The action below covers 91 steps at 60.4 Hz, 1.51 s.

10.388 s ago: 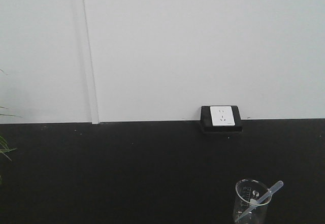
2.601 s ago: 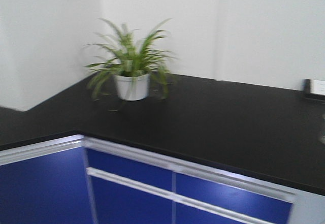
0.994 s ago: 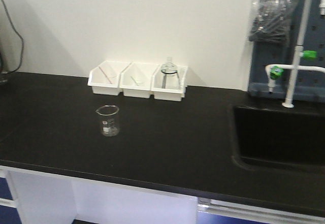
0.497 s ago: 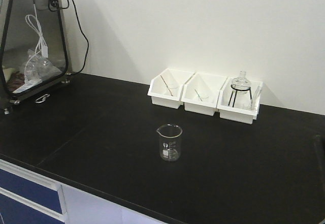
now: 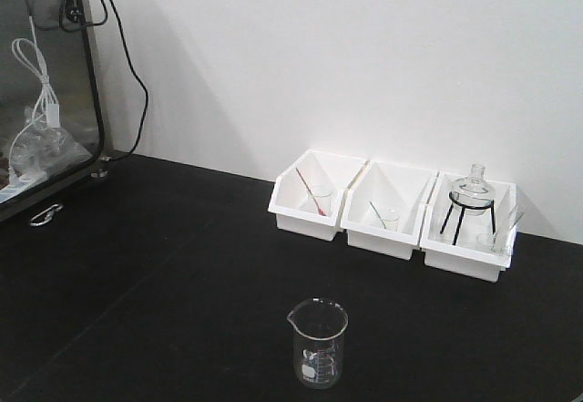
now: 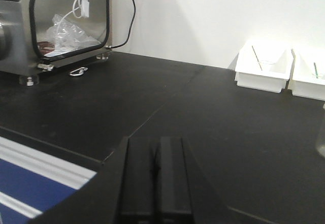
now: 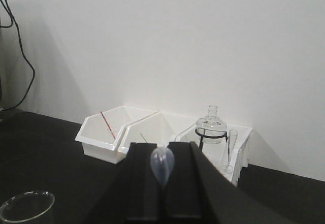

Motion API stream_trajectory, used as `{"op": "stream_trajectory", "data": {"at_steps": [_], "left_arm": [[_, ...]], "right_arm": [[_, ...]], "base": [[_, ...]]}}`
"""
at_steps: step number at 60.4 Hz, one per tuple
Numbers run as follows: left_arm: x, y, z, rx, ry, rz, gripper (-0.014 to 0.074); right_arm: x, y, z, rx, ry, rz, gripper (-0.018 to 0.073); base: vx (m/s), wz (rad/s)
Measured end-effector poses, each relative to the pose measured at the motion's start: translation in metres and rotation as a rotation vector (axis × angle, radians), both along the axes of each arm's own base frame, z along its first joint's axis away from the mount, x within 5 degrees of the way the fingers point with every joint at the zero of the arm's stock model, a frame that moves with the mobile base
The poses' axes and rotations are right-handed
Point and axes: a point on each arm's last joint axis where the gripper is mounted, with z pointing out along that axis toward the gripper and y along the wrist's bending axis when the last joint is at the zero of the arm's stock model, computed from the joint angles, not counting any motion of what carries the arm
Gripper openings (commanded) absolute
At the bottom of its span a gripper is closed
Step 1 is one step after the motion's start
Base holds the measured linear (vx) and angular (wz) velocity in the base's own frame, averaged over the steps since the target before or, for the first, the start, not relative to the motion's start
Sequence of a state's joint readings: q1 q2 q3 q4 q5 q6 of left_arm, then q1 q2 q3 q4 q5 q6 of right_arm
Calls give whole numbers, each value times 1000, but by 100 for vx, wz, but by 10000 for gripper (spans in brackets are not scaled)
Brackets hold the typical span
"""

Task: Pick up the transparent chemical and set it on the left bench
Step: 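Drive the base to the bench with white bins, holding the pipette, then lower the held pipette into the empty glass beaker with the right gripper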

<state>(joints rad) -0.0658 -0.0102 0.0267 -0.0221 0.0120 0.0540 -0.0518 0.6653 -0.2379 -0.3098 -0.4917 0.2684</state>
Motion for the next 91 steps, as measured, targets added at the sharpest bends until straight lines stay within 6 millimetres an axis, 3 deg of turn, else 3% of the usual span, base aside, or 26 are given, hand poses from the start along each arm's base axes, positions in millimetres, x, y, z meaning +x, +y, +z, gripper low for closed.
{"op": "stream_trajectory", "data": {"at_steps": [39,57,66,75,82,91], "left_arm": [[0,0,0,0,0,0,-3],[0,0,0,0,0,0,-3],[0,0,0,0,0,0,-3],[0,0,0,0,0,0,-3],[0,0,0,0,0,0,-3],[0,0,0,0,0,0,-3]], "right_arm": [[0,0,0,0,-1,0,-4],[6,7,8,-61,-88,74,-3],[26,24,29,-128,-104,244,-3],[65,50,54,-166,-90,441,-3],[98,74,55,-138,-48,541,-3],[141,117,38,-137,6,636,-3]], "base": [[10,-8],[0,0],[0,0],[0,0],[0,0],[0,0]]}}
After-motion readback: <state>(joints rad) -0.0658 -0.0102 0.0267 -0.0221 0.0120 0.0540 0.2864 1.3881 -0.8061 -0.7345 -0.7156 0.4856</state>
